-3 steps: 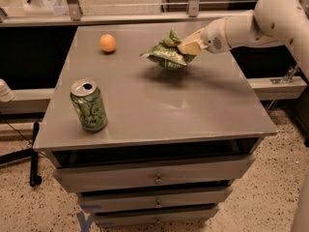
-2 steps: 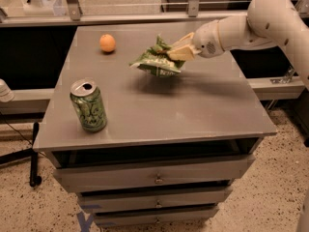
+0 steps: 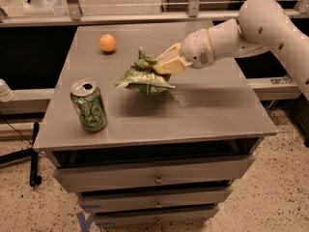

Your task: Move green jalapeno chip bag near green can

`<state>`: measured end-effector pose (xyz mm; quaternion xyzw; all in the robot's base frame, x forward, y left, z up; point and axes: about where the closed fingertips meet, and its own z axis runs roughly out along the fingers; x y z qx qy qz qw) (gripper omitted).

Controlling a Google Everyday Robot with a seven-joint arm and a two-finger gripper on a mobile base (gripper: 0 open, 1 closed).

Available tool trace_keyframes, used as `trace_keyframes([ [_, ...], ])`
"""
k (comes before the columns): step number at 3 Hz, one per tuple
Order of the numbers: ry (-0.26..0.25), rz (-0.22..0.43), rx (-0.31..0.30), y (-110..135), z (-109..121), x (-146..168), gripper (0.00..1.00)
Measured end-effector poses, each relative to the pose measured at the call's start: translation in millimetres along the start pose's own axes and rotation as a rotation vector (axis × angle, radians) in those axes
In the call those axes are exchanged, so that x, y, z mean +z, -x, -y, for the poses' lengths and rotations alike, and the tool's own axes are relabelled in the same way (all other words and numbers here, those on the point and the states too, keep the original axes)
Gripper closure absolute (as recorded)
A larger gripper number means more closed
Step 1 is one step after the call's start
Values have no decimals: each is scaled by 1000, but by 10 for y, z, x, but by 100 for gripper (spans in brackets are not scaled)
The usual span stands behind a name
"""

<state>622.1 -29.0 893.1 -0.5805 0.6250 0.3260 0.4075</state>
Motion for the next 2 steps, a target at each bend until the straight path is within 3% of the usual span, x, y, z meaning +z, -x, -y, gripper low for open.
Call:
trace_keyframes([
  [1,42,5,-19,39,-156,85,100],
  [2,44,6,-20,39,-163,90,100],
])
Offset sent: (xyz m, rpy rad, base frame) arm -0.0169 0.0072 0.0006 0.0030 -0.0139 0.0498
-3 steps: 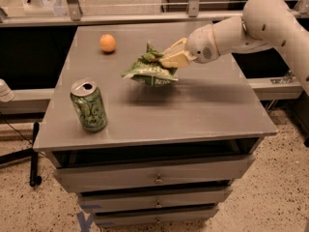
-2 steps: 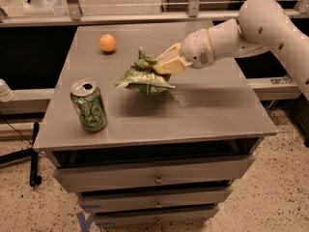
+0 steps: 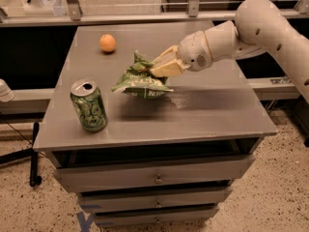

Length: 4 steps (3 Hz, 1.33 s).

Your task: Move green jalapeno chip bag near green can

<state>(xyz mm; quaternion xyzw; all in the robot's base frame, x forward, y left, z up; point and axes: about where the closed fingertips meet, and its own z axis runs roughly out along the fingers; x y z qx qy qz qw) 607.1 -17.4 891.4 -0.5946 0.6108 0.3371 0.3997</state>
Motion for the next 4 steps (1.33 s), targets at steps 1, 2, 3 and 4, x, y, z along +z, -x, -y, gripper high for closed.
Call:
trace_keyframes([
  [1,21,7,-7,16,-76,47,100],
  [2,39,21,-4,27,-162,124,100],
  [3,45,30,2,41,-198,188,100],
  [4,39,28,14,45,-190,212,84],
])
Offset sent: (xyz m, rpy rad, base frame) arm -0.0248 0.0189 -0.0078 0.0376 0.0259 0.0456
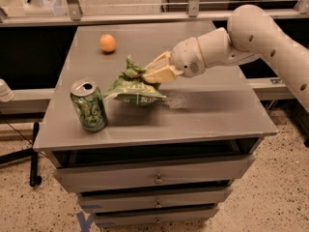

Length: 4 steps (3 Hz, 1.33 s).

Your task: Move green jalapeno chip bag near green can

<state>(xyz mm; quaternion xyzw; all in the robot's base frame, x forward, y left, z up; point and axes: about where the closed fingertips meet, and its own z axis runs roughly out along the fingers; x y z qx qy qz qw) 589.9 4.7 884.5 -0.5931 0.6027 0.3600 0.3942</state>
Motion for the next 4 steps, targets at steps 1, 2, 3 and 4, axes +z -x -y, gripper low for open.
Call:
trace_keyframes([
  [1,-4,-1,9,5,0,10,61],
  [2,-6,-3,14,6,-1,11,38],
  [3,-3,-5,19,6,-11,18,14],
  [4,-3,-4,23,21,-26,-16,0],
])
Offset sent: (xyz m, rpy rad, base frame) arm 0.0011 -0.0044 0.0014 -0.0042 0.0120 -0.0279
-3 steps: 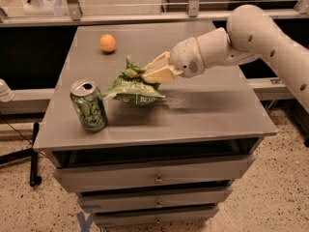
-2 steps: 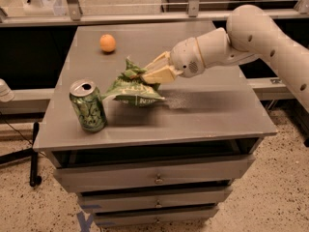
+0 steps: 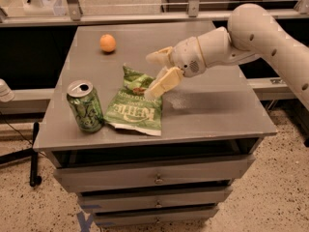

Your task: Move green jalapeno chip bag near green can

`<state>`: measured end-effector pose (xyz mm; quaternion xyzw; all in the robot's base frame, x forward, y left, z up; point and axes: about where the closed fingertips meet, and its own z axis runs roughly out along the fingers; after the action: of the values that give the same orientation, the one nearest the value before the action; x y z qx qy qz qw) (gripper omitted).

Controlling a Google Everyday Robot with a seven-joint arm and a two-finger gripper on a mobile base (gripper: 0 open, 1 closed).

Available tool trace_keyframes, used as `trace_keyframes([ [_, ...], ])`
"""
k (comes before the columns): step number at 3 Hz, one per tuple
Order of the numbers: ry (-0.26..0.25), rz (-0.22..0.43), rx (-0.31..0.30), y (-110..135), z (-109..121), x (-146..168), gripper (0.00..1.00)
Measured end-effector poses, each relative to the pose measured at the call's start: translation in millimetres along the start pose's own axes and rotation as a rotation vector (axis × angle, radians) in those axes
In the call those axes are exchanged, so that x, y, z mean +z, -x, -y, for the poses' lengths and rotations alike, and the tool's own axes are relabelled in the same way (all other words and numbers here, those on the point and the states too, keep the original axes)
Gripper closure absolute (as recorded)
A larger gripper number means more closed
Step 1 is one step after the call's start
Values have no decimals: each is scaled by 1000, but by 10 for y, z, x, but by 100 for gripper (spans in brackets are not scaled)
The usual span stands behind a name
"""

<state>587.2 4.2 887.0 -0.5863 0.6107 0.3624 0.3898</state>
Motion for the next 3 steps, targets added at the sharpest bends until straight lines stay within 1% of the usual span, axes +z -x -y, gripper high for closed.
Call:
trace_keyframes([
  [1,-13,-6,9,-13,-34,-141,0],
  [2,-92,-31,26,-140,56,-607,0],
  [3,-228,-60,42,-294,236,-1330,0],
])
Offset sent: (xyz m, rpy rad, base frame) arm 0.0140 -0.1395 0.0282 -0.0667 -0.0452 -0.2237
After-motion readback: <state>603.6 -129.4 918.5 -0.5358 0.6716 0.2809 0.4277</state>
